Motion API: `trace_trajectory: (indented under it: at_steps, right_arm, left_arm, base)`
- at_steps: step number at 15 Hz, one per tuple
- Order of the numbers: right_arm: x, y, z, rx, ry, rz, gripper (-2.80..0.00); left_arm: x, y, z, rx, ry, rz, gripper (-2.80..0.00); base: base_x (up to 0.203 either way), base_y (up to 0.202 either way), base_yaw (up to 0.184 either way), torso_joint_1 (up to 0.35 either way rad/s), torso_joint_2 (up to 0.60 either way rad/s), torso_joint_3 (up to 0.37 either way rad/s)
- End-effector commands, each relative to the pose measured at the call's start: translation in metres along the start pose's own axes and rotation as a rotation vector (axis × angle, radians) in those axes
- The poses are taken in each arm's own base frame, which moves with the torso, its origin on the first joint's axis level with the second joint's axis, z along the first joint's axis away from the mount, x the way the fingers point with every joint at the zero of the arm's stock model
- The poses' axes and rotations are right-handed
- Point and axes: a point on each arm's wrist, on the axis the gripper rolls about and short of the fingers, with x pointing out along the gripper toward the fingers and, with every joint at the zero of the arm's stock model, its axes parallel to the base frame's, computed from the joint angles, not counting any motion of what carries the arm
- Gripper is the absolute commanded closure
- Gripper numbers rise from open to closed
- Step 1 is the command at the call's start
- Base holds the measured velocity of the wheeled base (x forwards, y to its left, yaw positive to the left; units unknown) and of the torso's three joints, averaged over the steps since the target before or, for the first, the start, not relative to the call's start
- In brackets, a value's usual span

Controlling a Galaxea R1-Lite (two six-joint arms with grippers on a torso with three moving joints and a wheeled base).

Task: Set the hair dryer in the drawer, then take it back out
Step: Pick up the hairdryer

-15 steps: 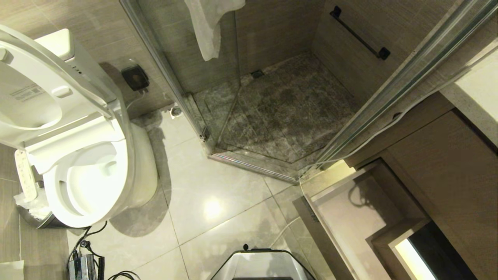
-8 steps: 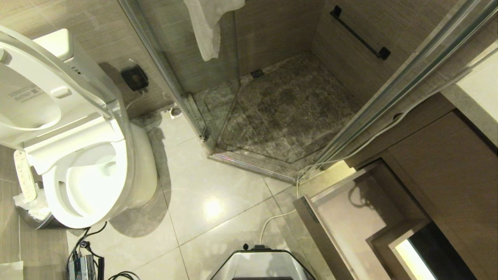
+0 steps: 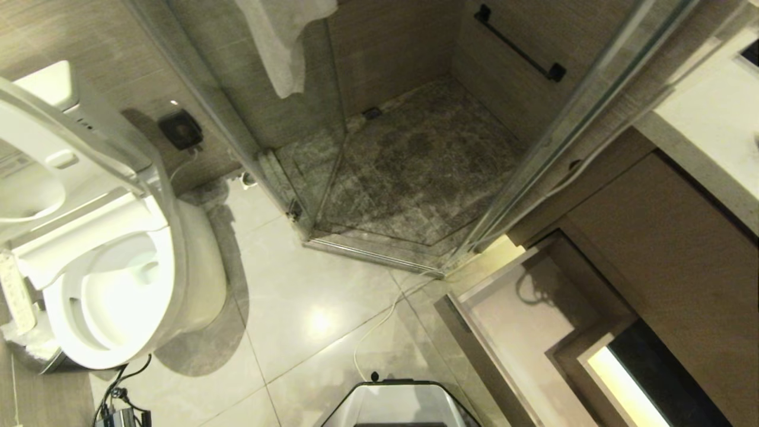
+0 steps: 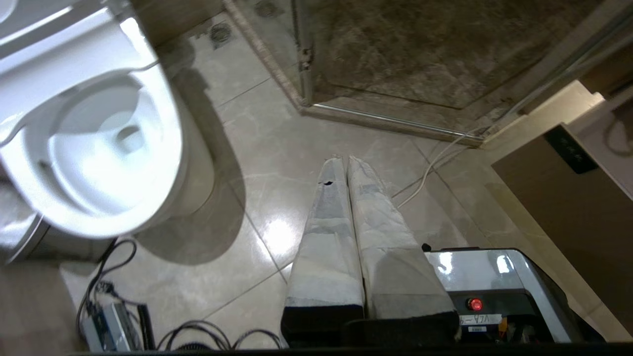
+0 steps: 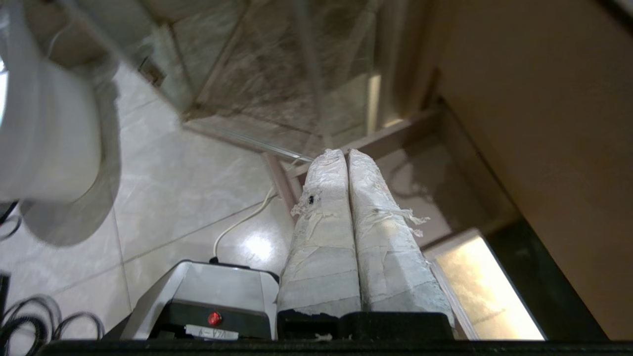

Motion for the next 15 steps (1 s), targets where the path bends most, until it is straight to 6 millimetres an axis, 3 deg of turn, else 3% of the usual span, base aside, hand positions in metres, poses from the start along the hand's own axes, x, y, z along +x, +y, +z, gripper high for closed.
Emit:
trace_trajectory:
  at_steps: [1, 7, 15]
  right_arm:
    - [-0.0009, 0.0002, -0.0119, 0.0, 0.0, 0.001, 0.0]
    - [-0.0009, 0.0002, -0.0119, -0.002, 0.001, 0.0, 0.0]
    - [-0.0009, 0.0002, -0.0119, -0.002, 0.0, 0.003, 0.0]
  left_arm:
    - [0.0001, 0.0, -0.0004, 0.0, 0.002, 0.0, 0.0]
    - [0.0001, 0.0, -0.0004, 0.0, 0.002, 0.0, 0.0]
    - [0.0001, 0.0, -0.0004, 0.0, 0.002, 0.0, 0.0]
  base:
    - [-0.001, 0.011, -0.162, 0.006, 0.0, 0.003]
    - [-0.002, 0.007, -0.158, 0.002, 0.0, 0.006]
    - [0.0, 0.0, 0.0, 0.0, 0.0, 0.0]
